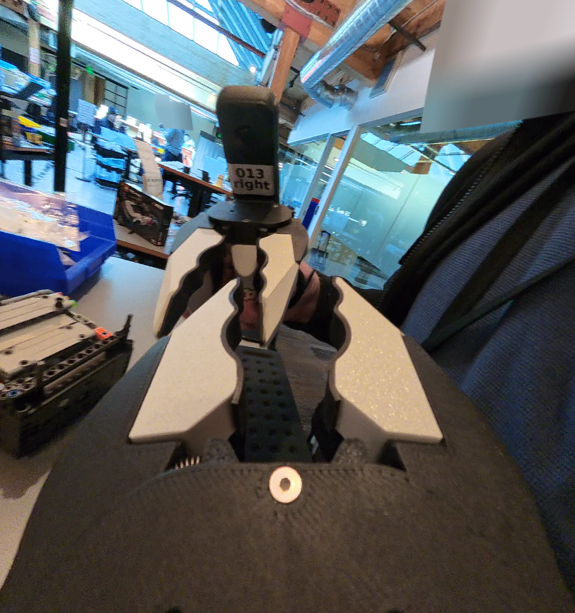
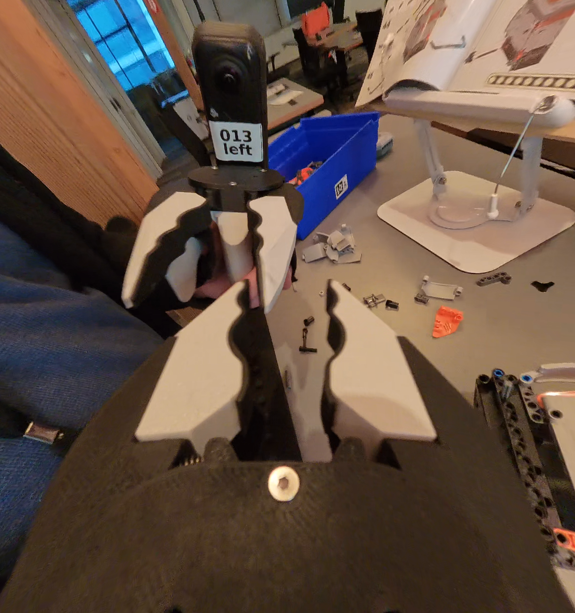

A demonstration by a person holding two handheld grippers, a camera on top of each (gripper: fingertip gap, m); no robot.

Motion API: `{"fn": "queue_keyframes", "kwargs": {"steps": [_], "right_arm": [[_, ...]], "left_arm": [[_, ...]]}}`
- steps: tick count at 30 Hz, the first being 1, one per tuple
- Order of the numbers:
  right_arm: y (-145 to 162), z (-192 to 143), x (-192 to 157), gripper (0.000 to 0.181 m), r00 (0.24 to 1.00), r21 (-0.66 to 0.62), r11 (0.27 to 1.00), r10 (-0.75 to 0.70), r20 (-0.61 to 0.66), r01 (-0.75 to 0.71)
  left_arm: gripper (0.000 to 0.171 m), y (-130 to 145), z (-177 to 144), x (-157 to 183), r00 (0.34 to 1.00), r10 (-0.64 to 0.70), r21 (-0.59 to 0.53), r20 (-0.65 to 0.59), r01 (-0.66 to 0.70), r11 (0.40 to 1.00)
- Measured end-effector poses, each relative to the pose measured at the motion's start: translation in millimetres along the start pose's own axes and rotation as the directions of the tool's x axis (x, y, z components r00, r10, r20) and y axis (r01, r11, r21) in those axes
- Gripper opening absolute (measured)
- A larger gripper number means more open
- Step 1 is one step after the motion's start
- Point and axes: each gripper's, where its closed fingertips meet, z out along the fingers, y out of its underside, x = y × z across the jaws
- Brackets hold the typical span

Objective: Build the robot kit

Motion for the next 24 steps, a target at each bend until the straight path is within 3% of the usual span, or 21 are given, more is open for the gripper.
{"fn": "queue_keyframes", "kwargs": {"steps": [2,5,10,14,15,17,19,20,22,24], "right_arm": [[0.1,10.1,-7.2,0.017,0.999,-0.012,0.999,-0.042,0.004,0.042],[-7.3,15.8,-18.2,0.015,0.998,-0.009,0.998,-0.059,0.024,0.059],[-15.5,19.5,-25.2,0.015,0.998,-0.023,0.998,-0.061,0.013,0.062],[-23.9,18.7,-40.1,0.011,0.995,0.026,1.000,-0.010,0.102,0.007],[-23.7,19.6,-40.6,0.010,0.994,0.032,0.999,0.001,0.111,-0.004],[-18.8,26.6,-44.9,0.002,0.992,0.021,1.000,0.001,0.127,-0.003],[-17.6,34.1,-47.7,0.003,0.992,0.016,1.000,-0.025,0.126,0.023],[-22.2,35.5,-50.2,0.007,0.990,0.038,0.999,-0.027,0.140,0.021],[-35.6,33.2,-51.7,0.035,0.986,0.104,0.994,0.002,0.168,-0.020],[-36.6,28.1,-43.5,0.033,0.989,0.110,0.993,0.017,0.149,-0.033]], "left_arm": [[0.061,4.3,4.3,7.8,1.000,-0.013,-0.007,-0.028,0.013,1.000],[0.060,-6.4,3.4,19.4,0.997,-0.016,0.076,-0.074,0.022,0.997],[0.078,-18.7,-2.9,33.3,0.992,-0.016,0.149,-0.124,0.035,0.988],[0.084,-33.1,-7.6,54.0,0.974,-0.016,0.208,-0.228,0.064,0.976],[0.082,-31.7,-6.3,52.5,0.977,-0.019,0.182,-0.211,0.058,0.982],[0.059,-26.6,-6.5,43.4,0.986,-0.036,0.126,-0.161,0.056,0.990],[0.053,-22.1,-12.3,42.9,0.987,-0.033,0.100,-0.157,0.049,0.994],[0.052,-25.3,-16.1,45.4,0.986,-0.029,0.117,-0.166,0.049,0.992],[0.049,-36.3,-24.9,47.6,0.988,-0.004,0.177,-0.152,0.032,0.984],[0.046,-39.9,-34.1,45.7,0.992,0.007,0.183,-0.126,0.017,0.983]]}}
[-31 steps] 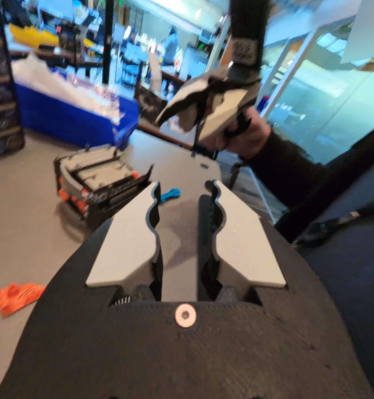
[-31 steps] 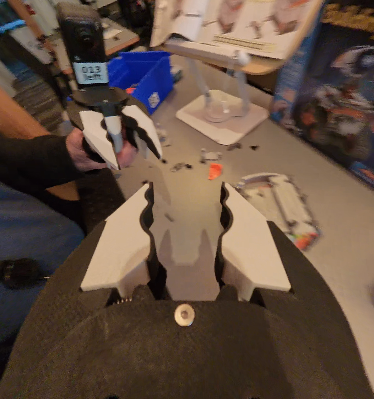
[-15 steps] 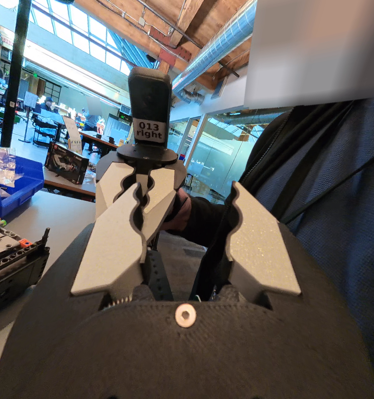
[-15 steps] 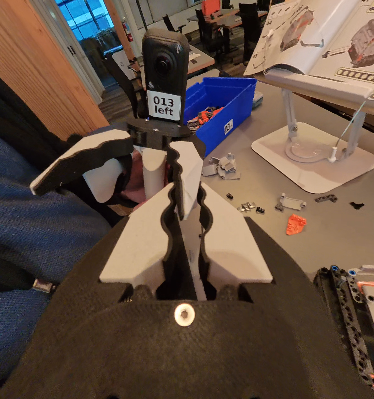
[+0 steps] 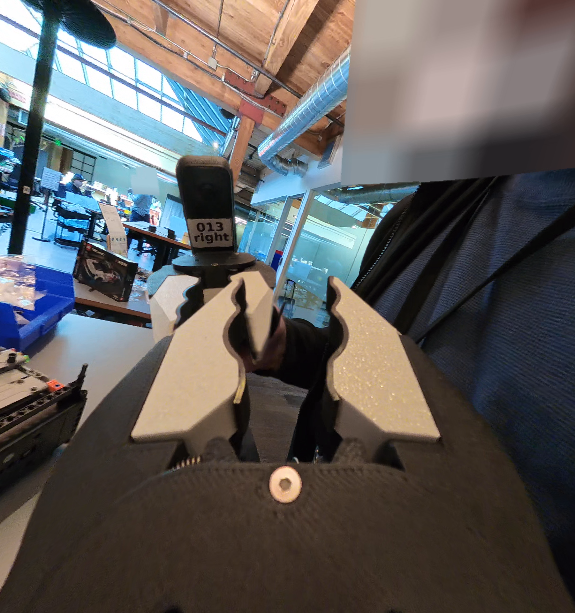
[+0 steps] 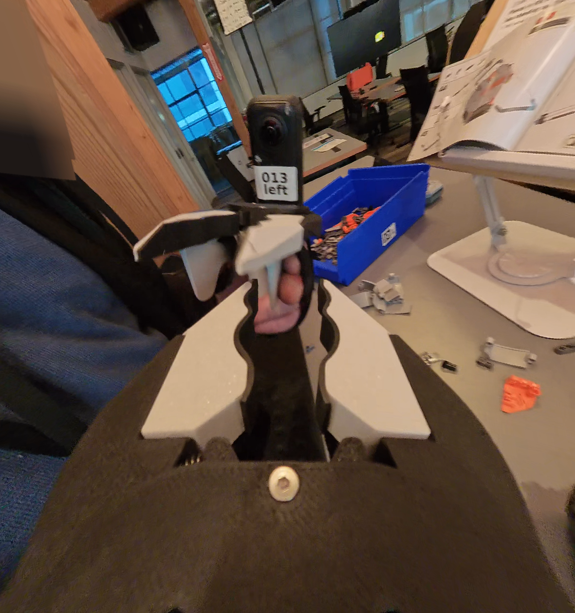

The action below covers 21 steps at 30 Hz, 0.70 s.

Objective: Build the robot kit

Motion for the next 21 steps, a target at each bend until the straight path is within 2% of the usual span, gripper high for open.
{"fn": "queue_keyframes", "kwargs": {"steps": [3,4,6,8,11,12,14,15,18,21], "right_arm": [[4.7,-9.3,6.3,0.033,0.999,-0.007,1.000,-0.023,-0.030,0.023],[11.1,-9.2,5.0,0.022,0.999,-0.042,0.999,-0.033,-0.029,0.032],[25.8,-10.9,4.4,0.000,0.992,-0.122,0.987,-0.111,-0.057,0.104],[36.5,-15.6,7.3,0.000,0.988,-0.174,0.978,-0.134,-0.079,0.119],[46.9,-28.3,20.7,0.001,0.981,-0.195,0.976,-0.131,-0.144,0.101],[54.7,-34.5,30.3,0.012,0.970,-0.232,0.968,-0.146,-0.197,0.099],[69.9,-49.3,44.7,0.029,0.949,-0.296,0.953,-0.157,-0.273,0.072],[72.8,-58.1,50.2,0.035,0.940,-0.292,0.955,-0.147,-0.308,0.053],[80.3,-90.1,70.3,0.052,0.896,-0.270,0.963,-0.116,-0.428,-0.005],[86.8,-126.3,93.1,0.059,0.813,-0.269,0.963,-0.139,-0.566,-0.023]], "left_arm": [[0.028,-10.9,-12.0,8.8,0.999,0.029,0.027,-0.012,-0.029,0.999],[0.023,-10.6,-13.5,12.6,0.999,0.030,0.021,-0.024,-0.030,0.999],[0.003,6.7,-15.9,10.3,0.998,0.064,-0.089,0.016,-0.062,0.994],[0.000,30.6,-23.8,-3.7,0.988,0.102,-0.219,0.115,-0.075,0.973],[0.000,52.6,-41.0,-19.0,0.969,0.105,-0.288,0.225,-0.037,0.957],[0.000,61.9,-50.3,-29.7,0.948,0.123,-0.326,0.295,-0.021,0.945],[0.013,83.8,-72.3,-48.0,0.899,0.158,-0.413,0.409,0.028,0.910],[0.022,90.1,-80.0,-50.1,0.891,0.146,-0.421,0.431,0.055,0.905],[0.042,95.8,-101.3,-62.9,0.845,0.113,-0.378,0.523,0.111,0.919],[0.058,95.1,-108.7,-76.2,0.819,0.068,-0.328,0.569,0.151,0.933]]}}
